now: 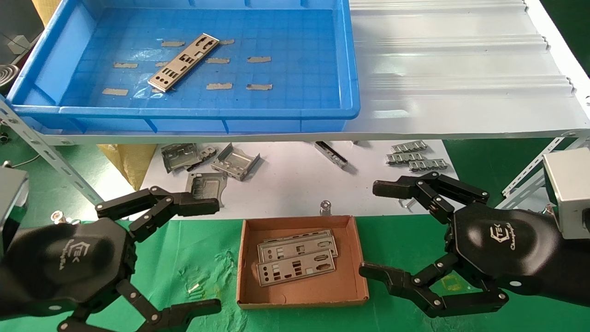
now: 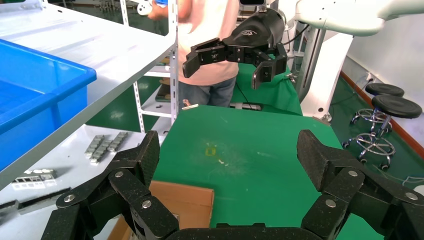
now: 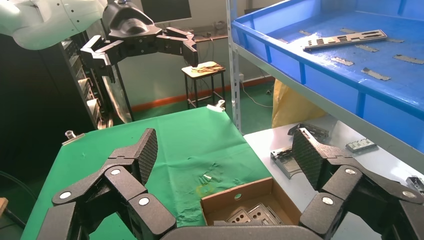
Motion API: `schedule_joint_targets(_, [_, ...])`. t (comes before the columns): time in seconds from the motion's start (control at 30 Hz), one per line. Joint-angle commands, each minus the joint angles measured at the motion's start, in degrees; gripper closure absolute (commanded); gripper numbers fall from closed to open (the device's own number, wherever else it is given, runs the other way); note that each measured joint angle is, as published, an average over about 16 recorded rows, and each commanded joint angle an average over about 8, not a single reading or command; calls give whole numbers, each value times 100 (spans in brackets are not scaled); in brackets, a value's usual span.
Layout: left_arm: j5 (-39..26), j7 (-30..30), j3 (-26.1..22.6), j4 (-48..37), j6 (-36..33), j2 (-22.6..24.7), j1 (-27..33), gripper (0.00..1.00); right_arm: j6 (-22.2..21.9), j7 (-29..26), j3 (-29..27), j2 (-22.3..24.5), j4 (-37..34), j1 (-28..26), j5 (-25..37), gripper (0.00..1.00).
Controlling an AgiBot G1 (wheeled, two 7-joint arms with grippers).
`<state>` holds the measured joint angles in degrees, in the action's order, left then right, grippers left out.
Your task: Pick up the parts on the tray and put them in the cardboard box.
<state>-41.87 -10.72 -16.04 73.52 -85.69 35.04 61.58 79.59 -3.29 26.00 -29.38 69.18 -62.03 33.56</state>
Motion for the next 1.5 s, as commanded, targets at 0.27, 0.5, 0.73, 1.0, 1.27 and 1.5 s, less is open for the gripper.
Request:
schedule_joint_targets(0.27, [0, 0, 0, 0, 0, 0, 0, 0, 0, 0, 0, 0, 0, 0, 0, 0])
schedule_joint_targets(0.5, [0, 0, 0, 0, 0, 0, 0, 0, 0, 0, 0, 0, 0, 0, 0, 0])
schedule_joint_targets(0.73, [0, 0, 0, 0, 0, 0, 0, 0, 0, 0, 0, 0, 0, 0, 0, 0])
schedule_joint_targets(1.0, [0, 0, 0, 0, 0, 0, 0, 0, 0, 0, 0, 0, 0, 0, 0, 0])
schedule_joint_targets(1.27, [0, 0, 0, 0, 0, 0, 0, 0, 0, 0, 0, 0, 0, 0, 0, 0])
schedule_joint_targets(1.5, [0, 0, 0, 0, 0, 0, 0, 0, 0, 0, 0, 0, 0, 0, 0, 0])
